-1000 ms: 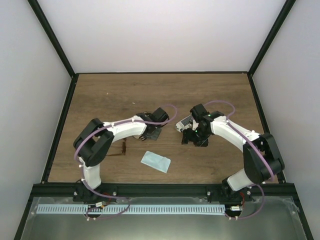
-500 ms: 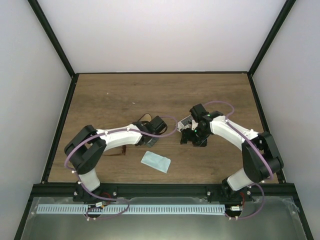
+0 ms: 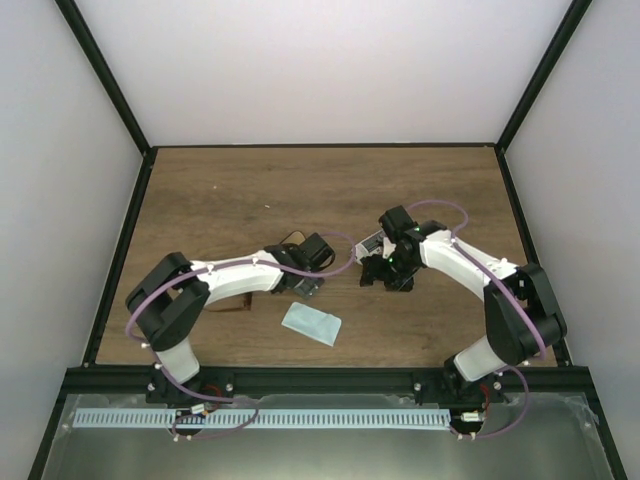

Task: Organize the sunglasses
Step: Move the sunglasses case at the center of the board, then pick up the glasses cleaning cloth from the center of the board.

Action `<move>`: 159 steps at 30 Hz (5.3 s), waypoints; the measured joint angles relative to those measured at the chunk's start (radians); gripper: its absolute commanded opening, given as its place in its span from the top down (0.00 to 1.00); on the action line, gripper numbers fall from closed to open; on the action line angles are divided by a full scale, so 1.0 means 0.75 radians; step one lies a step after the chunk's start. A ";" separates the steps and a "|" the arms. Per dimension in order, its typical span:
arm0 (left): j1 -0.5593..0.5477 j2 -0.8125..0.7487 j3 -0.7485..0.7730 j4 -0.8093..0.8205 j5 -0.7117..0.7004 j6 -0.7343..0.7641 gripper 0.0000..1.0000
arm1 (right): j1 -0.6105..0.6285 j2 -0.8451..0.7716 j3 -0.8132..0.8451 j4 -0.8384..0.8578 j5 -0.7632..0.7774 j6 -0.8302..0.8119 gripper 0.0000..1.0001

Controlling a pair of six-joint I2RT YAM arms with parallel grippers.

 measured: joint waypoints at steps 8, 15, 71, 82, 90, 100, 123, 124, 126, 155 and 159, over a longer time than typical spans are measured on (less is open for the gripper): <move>0.001 -0.193 0.080 0.002 0.085 -0.078 0.00 | 0.000 0.009 0.043 0.000 -0.005 -0.025 0.51; 0.094 -0.310 0.189 0.010 0.136 -0.356 0.24 | 0.004 0.117 0.223 0.034 -0.070 -0.074 0.91; 0.005 -0.347 -0.292 -0.194 0.722 -0.786 0.31 | 0.433 -0.194 0.011 0.047 0.187 0.383 0.07; -0.115 -0.235 -0.265 -0.206 0.604 -0.994 0.34 | 0.405 -0.239 -0.044 0.060 0.173 0.272 0.07; -0.146 -0.235 -0.220 -0.260 0.548 -1.041 0.22 | 0.394 -0.253 -0.048 0.063 0.155 0.241 0.07; -0.147 -0.296 -0.123 -0.325 0.481 -1.071 0.19 | 0.390 -0.245 -0.051 0.076 0.150 0.233 0.07; -0.147 -0.178 -0.223 -0.264 0.493 -1.075 0.58 | 0.382 -0.205 -0.051 0.089 0.132 0.198 0.06; -0.146 -0.178 -0.223 -0.259 0.495 -1.083 0.63 | 0.382 -0.205 -0.051 0.089 0.132 0.198 0.06; -0.147 -0.176 -0.224 -0.243 0.504 -1.079 0.70 | 0.381 -0.204 -0.051 0.087 0.132 0.194 0.06; -0.131 -0.103 0.330 -0.372 0.500 -0.976 0.96 | 0.178 -0.344 0.080 0.151 0.016 0.202 0.07; -0.099 -0.087 0.454 -0.434 0.520 -0.945 0.96 | 0.120 -0.372 0.084 0.174 0.036 0.242 0.07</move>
